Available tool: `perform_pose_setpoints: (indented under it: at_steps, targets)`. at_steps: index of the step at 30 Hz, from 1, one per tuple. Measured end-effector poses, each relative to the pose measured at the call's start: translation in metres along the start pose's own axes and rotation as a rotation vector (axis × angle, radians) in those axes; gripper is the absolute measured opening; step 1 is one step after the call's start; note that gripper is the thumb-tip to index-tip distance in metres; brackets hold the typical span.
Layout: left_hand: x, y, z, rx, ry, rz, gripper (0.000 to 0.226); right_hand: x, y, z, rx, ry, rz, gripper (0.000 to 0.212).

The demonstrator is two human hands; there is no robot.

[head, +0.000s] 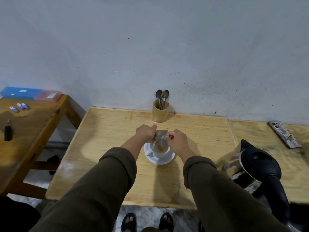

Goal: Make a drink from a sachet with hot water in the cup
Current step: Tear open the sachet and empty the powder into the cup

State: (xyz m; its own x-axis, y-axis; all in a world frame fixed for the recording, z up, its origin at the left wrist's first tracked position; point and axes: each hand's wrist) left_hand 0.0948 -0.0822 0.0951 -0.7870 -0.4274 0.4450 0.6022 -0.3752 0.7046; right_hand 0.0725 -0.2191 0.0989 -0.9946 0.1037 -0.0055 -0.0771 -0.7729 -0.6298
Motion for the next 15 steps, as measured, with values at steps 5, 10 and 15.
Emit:
perform_pose_setpoints:
  at_steps: [5,10,15]
  targets:
    - [0.0037,0.0037,0.0032,-0.079,0.011,-0.043,0.059,-0.0016,0.0007,-0.0031,-0.005,0.018,-0.022,0.039]
    - [0.0084,0.0072,0.0055,-0.120,0.011,-0.065,0.059,-0.0018,0.0007,-0.0074,-0.007,0.037,-0.018,0.040]
    - [0.0060,0.0066,0.0059,-0.174,0.009,-0.108,0.060,-0.0012,-0.0040,-0.0073,0.017,0.036,-0.027,0.046]
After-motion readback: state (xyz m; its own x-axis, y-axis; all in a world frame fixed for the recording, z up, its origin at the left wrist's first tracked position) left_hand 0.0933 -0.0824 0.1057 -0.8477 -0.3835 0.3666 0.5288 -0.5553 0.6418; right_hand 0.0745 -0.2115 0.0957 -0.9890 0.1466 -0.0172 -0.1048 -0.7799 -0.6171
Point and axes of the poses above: each hand's wrist, its own x-axis away from the middle knuckle, its own z-axis out of the back of the hand, y = z × x, and after that the axes turned 15 degrees about y, right-handed
